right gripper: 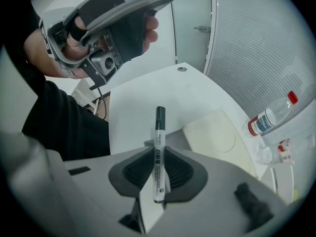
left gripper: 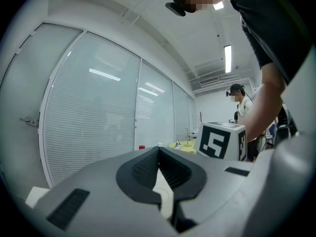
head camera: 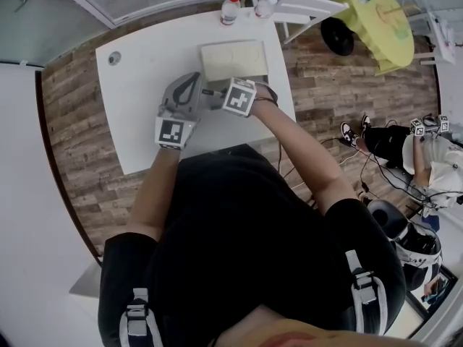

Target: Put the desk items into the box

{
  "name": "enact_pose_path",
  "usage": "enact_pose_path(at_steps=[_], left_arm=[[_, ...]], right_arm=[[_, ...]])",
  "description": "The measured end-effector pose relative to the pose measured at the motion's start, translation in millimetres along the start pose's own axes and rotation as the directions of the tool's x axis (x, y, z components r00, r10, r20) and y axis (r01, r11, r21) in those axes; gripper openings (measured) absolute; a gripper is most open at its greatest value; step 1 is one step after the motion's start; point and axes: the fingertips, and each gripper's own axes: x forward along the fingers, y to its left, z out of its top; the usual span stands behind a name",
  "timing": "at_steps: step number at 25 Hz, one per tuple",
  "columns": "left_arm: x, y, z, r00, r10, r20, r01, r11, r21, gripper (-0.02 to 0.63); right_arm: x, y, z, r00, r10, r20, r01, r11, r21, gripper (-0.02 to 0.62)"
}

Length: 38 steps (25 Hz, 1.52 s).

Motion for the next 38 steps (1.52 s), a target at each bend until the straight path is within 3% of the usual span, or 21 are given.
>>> enact_pose_path(at_steps=[17, 24, 38], left_arm=[[36.4, -29.8, -31.1, 0.998, 0.049, -0.043, -0.050, 0.999, -0.018, 0.011], [50.4, -35.3, -48.5, 0.996, 0.087, -0.036, -0.089, 0.993, -0.080, 0.011], [65.0, -29.0, -82.6, 0.991, 0.111, -0.069, -0.119, 0.985, -0.124, 0.011]], right_arm=[[22.9, -25.8, -54.3, 0.998, 0.009, -0.062, -0.016, 0.993, -0.115, 0.069], [38.6, -31.6, -66.2, 0.998, 0.022, -0.056, -0.030, 0.988, -0.149, 0.069], [64.1, -41.2, -80.1, 0.997, 0.041, -0.060, -0.050, 0.986, -0.160, 0.069]])
